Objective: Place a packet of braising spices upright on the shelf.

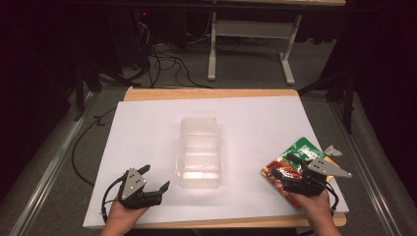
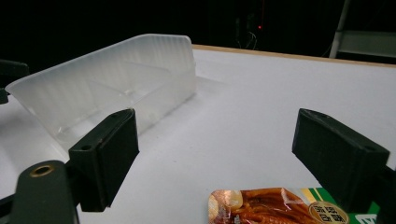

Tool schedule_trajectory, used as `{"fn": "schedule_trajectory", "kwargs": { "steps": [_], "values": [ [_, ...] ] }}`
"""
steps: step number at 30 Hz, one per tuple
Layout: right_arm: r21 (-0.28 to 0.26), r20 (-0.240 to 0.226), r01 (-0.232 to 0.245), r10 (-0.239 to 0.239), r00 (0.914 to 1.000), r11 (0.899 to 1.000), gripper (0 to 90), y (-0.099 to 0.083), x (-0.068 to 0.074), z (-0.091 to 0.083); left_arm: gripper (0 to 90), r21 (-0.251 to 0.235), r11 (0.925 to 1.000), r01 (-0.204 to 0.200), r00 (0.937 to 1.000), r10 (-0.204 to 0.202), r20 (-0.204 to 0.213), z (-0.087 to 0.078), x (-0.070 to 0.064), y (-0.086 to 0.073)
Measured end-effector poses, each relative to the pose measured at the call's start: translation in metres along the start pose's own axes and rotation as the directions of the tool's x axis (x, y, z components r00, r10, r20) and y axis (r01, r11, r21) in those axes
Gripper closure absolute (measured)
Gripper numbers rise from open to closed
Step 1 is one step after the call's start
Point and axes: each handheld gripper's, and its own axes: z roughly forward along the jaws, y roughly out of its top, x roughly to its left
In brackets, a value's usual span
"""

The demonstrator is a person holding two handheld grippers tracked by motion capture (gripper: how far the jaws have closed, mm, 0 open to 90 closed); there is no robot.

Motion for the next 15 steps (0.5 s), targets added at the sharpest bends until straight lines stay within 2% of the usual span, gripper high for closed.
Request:
{"fn": "schedule_trajectory", "kwargs": {
  "steps": [2,7,14,15],
  "values": [
    [-0.018,-0.005,0.011,-0.011,0.9999,1.0,14.2,0.0,0.0,-0.001,15.5,-0.002,1.0,0.005,1.0,-0.005,0.002,0.0,0.0,0.0],
    [-0.004,0.014,0.03,-0.03,0.9995,1.0,11.4,0.001,-0.001,-0.003,15.5,0.003,1.0,0.008,0.9999,-0.008,0.008,0.001,0.0,0.0],
    [0.021,0.048,0.008,-0.009,0.9988,1.0,11.2,0.001,-0.012,-0.006,15.4,0.016,0.9999,-0.006,0.9999,0.006,0.012,0.002,-0.001,-0.001],
    [0.031,0.053,-0.008,0.006,0.9986,1.0,11.2,0.0,-0.016,-0.007,15.4,0.017,0.9998,-0.008,0.9999,0.007,0.011,0.002,-0.001,-0.001]
  ]
}}
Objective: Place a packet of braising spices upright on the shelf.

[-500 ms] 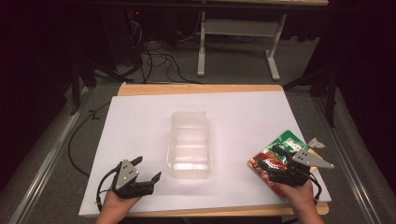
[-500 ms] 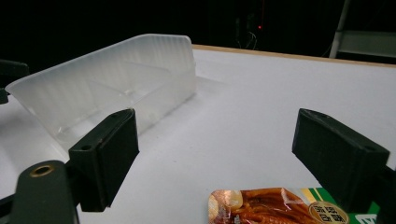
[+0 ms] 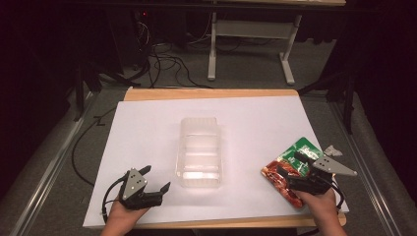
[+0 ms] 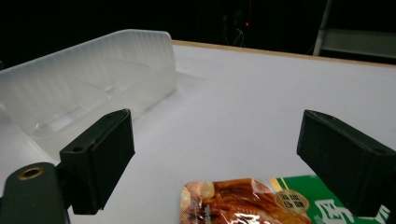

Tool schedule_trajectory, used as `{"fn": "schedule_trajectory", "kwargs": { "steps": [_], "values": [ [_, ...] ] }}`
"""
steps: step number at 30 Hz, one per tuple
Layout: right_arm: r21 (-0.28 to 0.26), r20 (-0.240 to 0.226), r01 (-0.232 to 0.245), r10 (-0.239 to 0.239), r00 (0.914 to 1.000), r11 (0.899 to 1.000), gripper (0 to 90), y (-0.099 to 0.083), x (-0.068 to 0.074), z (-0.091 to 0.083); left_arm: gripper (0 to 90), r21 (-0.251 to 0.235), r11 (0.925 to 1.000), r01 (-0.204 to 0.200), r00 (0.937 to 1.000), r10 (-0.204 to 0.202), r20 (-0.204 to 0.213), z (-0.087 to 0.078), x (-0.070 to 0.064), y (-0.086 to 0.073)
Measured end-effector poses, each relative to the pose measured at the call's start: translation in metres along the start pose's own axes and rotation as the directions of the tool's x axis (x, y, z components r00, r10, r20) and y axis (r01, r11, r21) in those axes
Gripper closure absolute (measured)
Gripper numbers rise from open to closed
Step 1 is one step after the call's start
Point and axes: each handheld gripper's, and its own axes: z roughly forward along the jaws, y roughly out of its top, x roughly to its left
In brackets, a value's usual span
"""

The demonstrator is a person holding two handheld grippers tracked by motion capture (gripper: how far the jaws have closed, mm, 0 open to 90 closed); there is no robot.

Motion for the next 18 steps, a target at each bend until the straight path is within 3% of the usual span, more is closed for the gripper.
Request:
{"fn": "schedule_trajectory", "kwargs": {
  "steps": [7,18],
  "values": [
    [0.0,0.022,-0.064,0.063,0.9977,0.998,11.2,-0.002,-0.017,-0.006,15.4,0.005,1.0,-0.003,1.0,0.003,0.001,0.001,-0.001,0.0],
    [0.025,0.085,-0.067,0.065,0.9942,0.997,8.8,-0.005,-0.036,-0.013,15.5,0.004,1.0,-0.005,1.0,0.005,-0.001,0.0,0.0,0.0]
  ]
}}
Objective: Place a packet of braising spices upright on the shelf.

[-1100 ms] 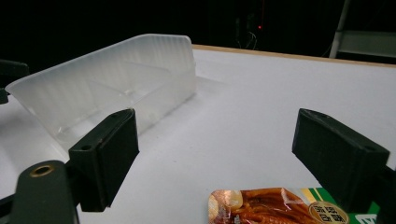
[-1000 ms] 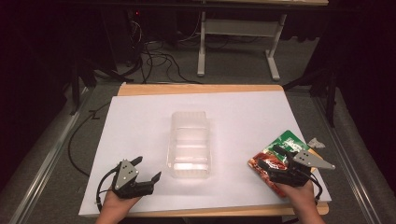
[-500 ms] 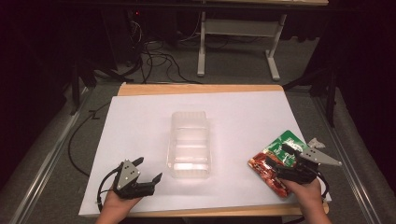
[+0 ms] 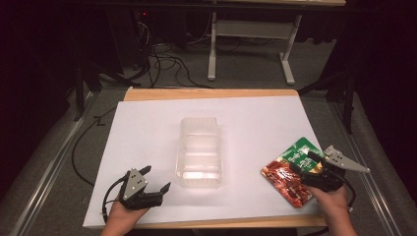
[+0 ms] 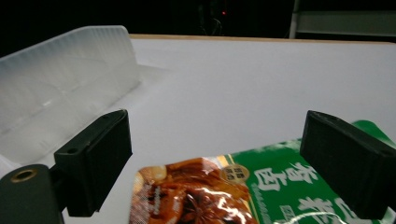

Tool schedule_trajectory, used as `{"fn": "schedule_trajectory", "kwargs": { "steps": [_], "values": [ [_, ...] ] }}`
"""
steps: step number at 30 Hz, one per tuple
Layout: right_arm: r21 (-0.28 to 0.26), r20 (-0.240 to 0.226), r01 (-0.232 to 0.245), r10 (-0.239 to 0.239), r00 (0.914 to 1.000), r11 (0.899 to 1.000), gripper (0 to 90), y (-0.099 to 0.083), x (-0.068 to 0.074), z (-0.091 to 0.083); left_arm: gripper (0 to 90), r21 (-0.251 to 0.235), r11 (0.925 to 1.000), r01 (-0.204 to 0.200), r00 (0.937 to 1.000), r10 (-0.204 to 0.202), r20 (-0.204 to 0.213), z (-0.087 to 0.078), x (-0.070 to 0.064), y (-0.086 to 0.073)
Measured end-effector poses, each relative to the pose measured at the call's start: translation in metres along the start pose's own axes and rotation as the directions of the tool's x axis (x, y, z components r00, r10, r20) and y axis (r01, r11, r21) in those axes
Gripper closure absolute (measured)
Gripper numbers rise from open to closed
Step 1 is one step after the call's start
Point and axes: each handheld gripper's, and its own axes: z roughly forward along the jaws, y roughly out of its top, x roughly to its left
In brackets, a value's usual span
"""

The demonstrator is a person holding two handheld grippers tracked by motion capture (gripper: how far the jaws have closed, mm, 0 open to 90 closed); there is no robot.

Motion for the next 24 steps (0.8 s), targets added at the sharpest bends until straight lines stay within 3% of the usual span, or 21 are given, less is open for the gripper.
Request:
{"fn": "schedule_trajectory", "kwargs": {
  "steps": [12,20,21,24],
  "values": [
    [0.023,0.127,-0.073,0.069,0.9895,0.997,9.1,-0.01,-0.041,-0.011,15.5,0.004,1.0,-0.006,1.0,0.006,-0.002,0.001,0.0,0.0],
    [0.078,0.211,-0.128,0.109,0.9713,0.989,6.5,-0.019,-0.067,-0.019,15.4,0.006,0.9999,-0.01,1.0,0.01,-0.001,0.001,-0.001,0.0],
    [0.086,0.234,-0.159,0.135,0.9628,0.984,5.7,-0.021,-0.072,-0.021,15.4,0.006,0.9999,-0.01,0.9999,0.01,0.0,0.001,0.0,0.0],
    [0.087,0.255,-0.17,0.143,0.9563,0.982,5.1,-0.023,-0.078,-0.024,15.5,0.007,0.9999,-0.012,0.9999,0.012,0.0,0.001,0.0,0.0]
  ]
}}
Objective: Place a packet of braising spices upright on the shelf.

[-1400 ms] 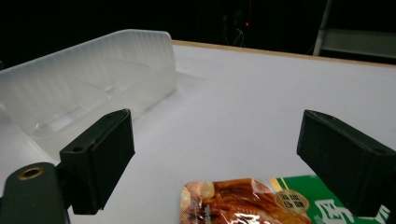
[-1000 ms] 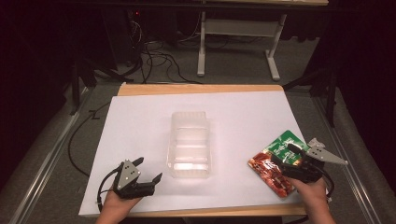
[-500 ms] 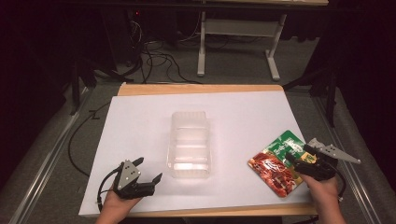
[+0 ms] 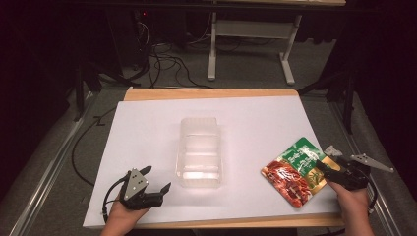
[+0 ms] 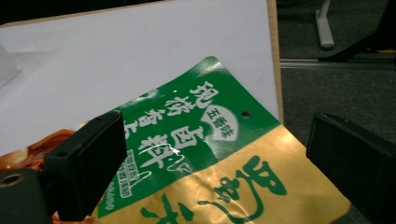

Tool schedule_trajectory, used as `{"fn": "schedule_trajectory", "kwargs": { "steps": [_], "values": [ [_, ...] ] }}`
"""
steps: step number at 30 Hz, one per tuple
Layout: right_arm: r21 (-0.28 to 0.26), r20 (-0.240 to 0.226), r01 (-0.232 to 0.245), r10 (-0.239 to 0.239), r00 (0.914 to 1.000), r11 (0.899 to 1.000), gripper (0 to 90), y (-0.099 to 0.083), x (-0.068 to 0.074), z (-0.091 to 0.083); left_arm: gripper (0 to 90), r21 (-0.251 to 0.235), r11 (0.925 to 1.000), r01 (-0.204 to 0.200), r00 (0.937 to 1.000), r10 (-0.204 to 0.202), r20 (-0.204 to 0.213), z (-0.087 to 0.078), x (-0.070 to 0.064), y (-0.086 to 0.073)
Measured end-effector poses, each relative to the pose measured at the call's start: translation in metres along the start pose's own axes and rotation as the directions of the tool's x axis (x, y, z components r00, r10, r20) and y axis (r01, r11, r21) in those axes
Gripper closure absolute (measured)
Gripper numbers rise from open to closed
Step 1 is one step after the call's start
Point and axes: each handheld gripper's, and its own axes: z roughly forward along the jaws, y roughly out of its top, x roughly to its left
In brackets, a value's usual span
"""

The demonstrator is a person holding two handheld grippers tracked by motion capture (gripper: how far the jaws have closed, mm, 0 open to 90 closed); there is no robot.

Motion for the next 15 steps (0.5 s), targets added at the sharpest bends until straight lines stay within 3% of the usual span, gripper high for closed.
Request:
{"fn": "schedule_trajectory", "kwargs": {
  "steps": [11,15],
  "values": [
    [0.051,0.03,-0.101,0.1,0.9946,0.994,4.6,-0.007,-0.027,-0.002,15.4,0.005,1.0,-0.006,1.0,0.006,0.002,0.001,-0.001,0.0],
    [0.071,0.008,-0.129,0.128,0.9917,0.989,5.9,-0.008,-0.034,0.002,15.4,0.007,0.9999,-0.009,1.0,0.009,0.003,0.001,-0.001,0.0]
  ]
}}
